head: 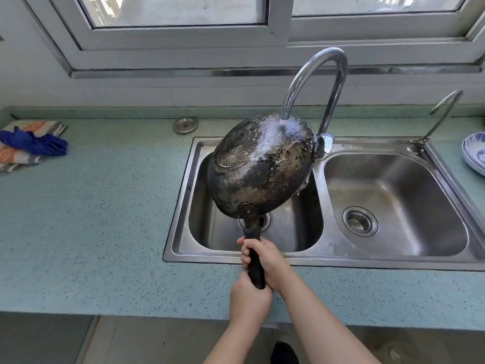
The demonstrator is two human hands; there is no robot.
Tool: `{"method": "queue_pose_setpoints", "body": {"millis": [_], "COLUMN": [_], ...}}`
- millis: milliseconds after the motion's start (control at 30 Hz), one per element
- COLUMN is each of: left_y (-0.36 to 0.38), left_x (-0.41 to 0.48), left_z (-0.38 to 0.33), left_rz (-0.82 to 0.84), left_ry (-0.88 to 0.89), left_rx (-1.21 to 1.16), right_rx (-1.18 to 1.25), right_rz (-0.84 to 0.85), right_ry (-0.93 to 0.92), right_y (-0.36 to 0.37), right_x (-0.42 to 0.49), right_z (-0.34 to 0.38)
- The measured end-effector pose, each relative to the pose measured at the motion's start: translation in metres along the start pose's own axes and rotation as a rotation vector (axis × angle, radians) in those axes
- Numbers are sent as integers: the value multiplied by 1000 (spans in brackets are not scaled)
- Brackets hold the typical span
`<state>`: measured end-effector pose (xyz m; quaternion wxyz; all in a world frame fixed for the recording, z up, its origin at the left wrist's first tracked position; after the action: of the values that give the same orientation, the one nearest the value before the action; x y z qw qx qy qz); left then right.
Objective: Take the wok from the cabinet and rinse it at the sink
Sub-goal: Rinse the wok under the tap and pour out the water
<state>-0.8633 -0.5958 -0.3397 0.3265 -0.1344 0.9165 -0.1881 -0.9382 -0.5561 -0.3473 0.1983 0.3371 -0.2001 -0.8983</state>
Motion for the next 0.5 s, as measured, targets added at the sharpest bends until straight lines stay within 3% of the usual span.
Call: {"method": "queue_pose_setpoints", "body": {"millis": [500], "left_y": [11], "left_x": [-4], "left_z": [-14], "left_rz": [20], "left_ry": [12], "left_rx": [1], "right_rx": [-86], "right_rz": [-22], "right_ry": [-28], "right_y": [-10], "right_x": [-12], "right_z": [13]}}
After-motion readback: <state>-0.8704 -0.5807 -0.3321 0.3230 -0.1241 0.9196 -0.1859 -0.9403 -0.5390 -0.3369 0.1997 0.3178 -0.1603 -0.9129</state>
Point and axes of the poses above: each hand's wrist, its own x-axis towards the middle knuckle, its own y-axis out of the palm, z = x × y, the point moved 9 cm from there along x, towards the middle knuckle, and after that the axes turned 4 degrees about z, right-handed, at the moved point
